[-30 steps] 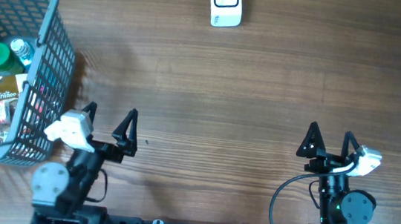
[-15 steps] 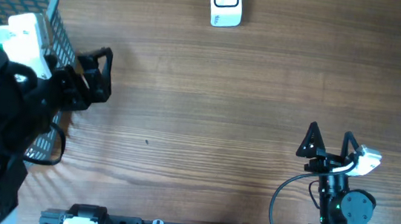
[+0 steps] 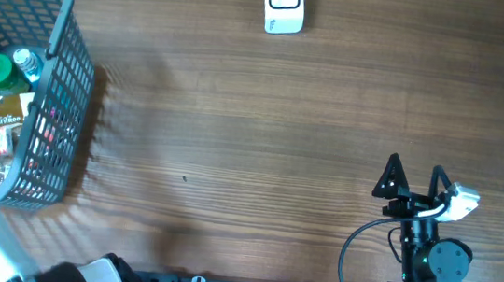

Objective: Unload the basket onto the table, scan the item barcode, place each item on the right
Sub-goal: 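Reach into the basket and grasp the blue Listerine bottle with left gripper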

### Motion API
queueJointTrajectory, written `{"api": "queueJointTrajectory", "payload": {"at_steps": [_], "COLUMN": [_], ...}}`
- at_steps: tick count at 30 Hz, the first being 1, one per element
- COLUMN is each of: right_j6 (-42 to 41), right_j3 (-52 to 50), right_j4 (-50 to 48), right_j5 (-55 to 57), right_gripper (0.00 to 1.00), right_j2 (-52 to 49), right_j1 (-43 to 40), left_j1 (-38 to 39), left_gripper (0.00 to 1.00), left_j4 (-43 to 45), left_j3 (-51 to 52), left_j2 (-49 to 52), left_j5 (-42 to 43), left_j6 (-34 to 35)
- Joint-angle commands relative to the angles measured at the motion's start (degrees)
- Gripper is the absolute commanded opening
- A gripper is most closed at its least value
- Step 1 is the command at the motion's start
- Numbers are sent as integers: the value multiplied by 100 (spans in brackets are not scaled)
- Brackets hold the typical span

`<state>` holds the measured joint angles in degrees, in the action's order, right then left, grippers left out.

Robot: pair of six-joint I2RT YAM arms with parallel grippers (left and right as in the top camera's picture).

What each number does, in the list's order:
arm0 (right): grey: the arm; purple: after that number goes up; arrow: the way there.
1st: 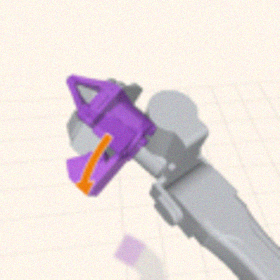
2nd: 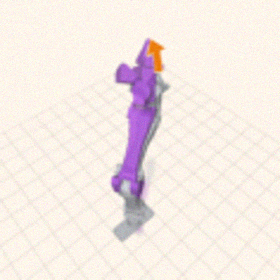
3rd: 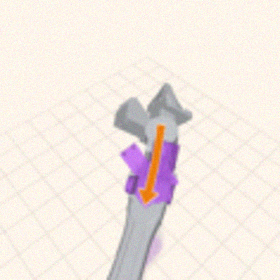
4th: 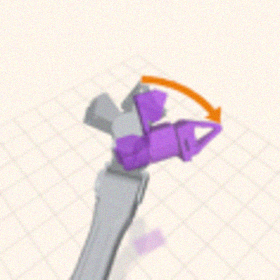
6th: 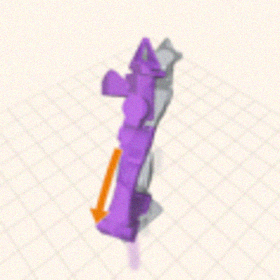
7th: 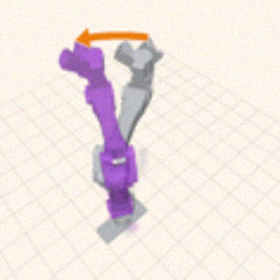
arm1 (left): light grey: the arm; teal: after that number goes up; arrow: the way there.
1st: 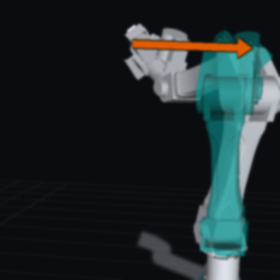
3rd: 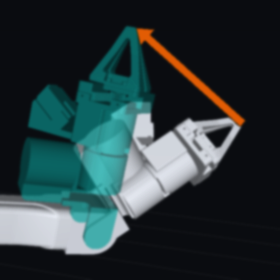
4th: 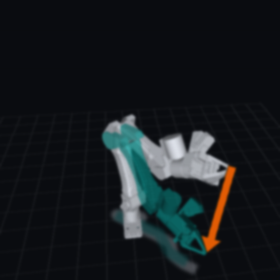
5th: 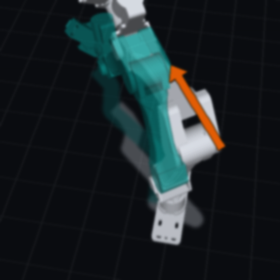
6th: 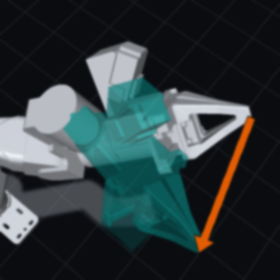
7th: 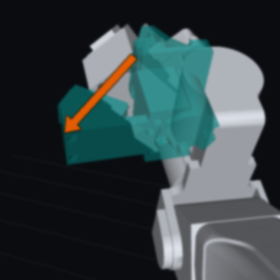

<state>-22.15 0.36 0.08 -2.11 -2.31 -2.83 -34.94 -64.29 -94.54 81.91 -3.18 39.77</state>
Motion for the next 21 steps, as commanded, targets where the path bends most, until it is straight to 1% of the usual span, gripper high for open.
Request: {"api": "queueJointTrajectory", "payload": {"at_steps": [1,3,7,11,13,15,16,17,19,20,21], "right_j6": [98,98,98,98,98,98,101,98,98,101,98], "right_j3": [-7,-7,-7,-7,-7,-7,-7,-7,-7,-7,-7], "right_j4": [-17,-17,-15,-17,-17,-15,-17,-15,-17,-17,-17], "right_j5": [-33,-33,-33,-35,-33,-35,-33,-35,-35,-33,-35], "right_gripper": [100,100,100,100,100,100,100,100,100,100,100], "right_j2": [26,26,26,26,26,26,26,26,26,26,26], "right_j1": [-24,-24,-24,-24,-24,-24,-24,-24,-24,-24,-24], "left_j1": [-120,-66,109,354,505,623,713,752,752,752,752], "left_gripper": [100,100,100,100,95,92,92,92,92,92,96], "left_j4": [24,155,660,726,680,721,813,833,835,839,839], "left_j3": [-63,-63,-61,-61,-55,-39,-39,-39,-39,-39,-39], "left_j2": [227,411,892,1300,1460,1563,1646,1690,1753,1773,1790], "left_j5": [251,251,227,-20,-299,-317,-308,-310,-310,-302,-199], "left_j6": [841,929,289,219,197,-245,-868,-1257,-1657,-1880,-2223]}}
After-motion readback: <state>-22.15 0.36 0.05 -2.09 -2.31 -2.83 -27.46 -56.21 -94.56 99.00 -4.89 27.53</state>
